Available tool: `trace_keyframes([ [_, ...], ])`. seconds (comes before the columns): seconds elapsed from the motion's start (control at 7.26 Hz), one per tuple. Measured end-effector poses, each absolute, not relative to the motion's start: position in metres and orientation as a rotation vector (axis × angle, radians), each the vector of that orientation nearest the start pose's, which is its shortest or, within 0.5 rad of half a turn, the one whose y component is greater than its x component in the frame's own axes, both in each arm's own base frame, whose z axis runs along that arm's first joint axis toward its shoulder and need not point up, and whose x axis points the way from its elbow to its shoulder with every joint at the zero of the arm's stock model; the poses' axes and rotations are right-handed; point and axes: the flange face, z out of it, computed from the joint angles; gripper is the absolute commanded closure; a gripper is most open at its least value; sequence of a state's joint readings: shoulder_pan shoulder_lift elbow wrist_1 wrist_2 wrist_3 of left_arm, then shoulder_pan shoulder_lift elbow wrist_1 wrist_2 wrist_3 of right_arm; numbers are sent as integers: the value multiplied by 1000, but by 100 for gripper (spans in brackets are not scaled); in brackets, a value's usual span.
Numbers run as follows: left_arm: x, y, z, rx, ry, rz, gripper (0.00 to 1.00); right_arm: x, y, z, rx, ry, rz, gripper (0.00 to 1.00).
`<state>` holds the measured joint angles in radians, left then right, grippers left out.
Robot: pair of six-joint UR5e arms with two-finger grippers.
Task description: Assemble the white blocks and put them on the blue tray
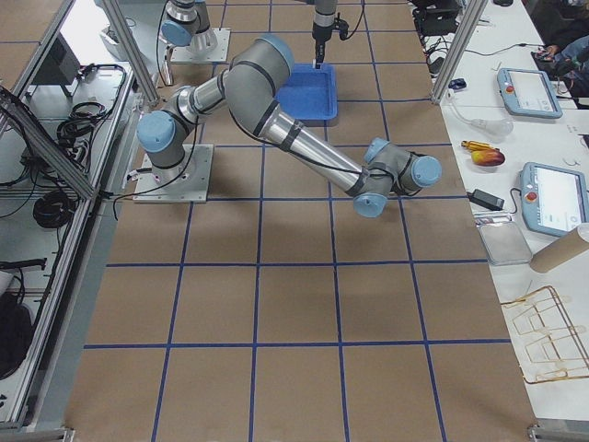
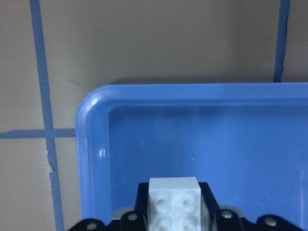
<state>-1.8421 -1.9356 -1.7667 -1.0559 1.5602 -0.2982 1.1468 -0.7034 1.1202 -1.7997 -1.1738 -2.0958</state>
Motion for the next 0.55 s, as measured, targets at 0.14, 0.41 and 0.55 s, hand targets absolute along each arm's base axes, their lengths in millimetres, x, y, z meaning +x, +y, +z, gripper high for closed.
trace_keyframes([
  [0.14,-302,-504,237,-64,3137,68,87,-157,-767,170,-2046,1923,-457,51],
  [0.41,-321,-484,216,-53,3149,35,87,-157,-767,170,-2049,1925,-454,89],
  [0.55,-322,-480,208,-48,3155,18,87,-158,-767,171,-2052,1927,-451,100],
])
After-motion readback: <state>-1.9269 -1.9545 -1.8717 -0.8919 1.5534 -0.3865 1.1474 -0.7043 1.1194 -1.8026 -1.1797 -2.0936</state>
